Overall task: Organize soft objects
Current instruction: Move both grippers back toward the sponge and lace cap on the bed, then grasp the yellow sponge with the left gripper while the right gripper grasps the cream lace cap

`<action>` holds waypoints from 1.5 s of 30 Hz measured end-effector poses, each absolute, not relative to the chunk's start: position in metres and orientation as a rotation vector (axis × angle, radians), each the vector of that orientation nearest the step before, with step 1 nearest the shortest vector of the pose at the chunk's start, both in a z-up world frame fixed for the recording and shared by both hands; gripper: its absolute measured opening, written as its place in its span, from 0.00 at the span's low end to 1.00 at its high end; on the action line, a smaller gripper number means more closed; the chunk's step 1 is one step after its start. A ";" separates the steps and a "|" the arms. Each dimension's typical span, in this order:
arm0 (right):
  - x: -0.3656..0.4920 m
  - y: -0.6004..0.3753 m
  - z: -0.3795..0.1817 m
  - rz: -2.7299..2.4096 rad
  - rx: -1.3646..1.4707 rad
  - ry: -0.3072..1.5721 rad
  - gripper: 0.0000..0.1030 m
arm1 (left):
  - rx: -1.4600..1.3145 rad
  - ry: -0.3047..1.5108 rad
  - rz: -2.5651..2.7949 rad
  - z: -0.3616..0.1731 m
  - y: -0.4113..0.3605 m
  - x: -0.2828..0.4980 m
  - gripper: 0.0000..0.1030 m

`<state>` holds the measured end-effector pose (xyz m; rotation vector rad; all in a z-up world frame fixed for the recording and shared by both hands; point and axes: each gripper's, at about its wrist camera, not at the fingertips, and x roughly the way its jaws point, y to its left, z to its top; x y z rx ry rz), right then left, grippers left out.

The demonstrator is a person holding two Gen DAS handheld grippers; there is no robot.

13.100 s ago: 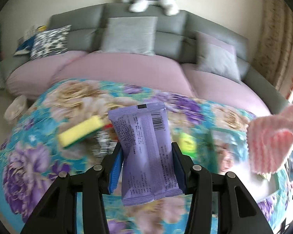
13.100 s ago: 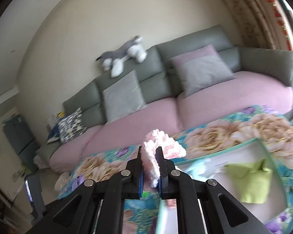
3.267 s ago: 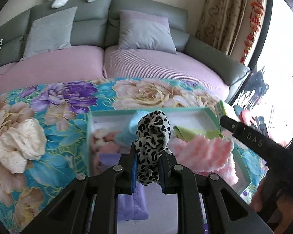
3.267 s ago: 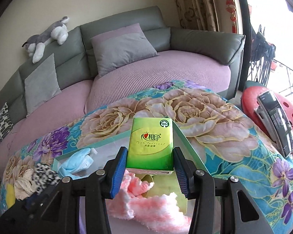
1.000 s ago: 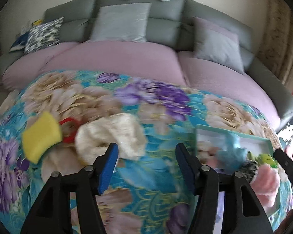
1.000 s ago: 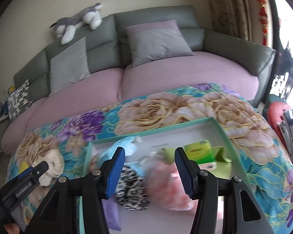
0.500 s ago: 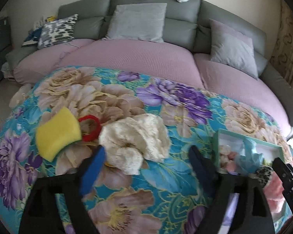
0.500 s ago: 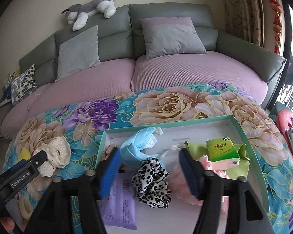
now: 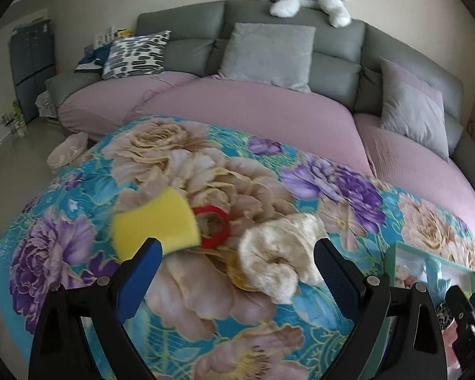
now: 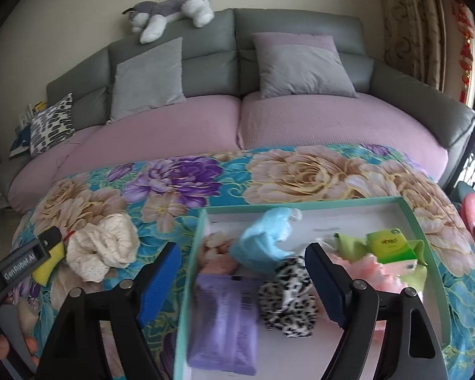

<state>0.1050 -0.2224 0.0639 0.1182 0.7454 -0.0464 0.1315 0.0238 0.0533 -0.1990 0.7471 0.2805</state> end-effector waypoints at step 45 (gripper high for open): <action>0.151 -0.036 0.002 0.275 -0.027 0.881 0.81 | -0.284 0.893 0.356 0.009 0.167 0.136 0.96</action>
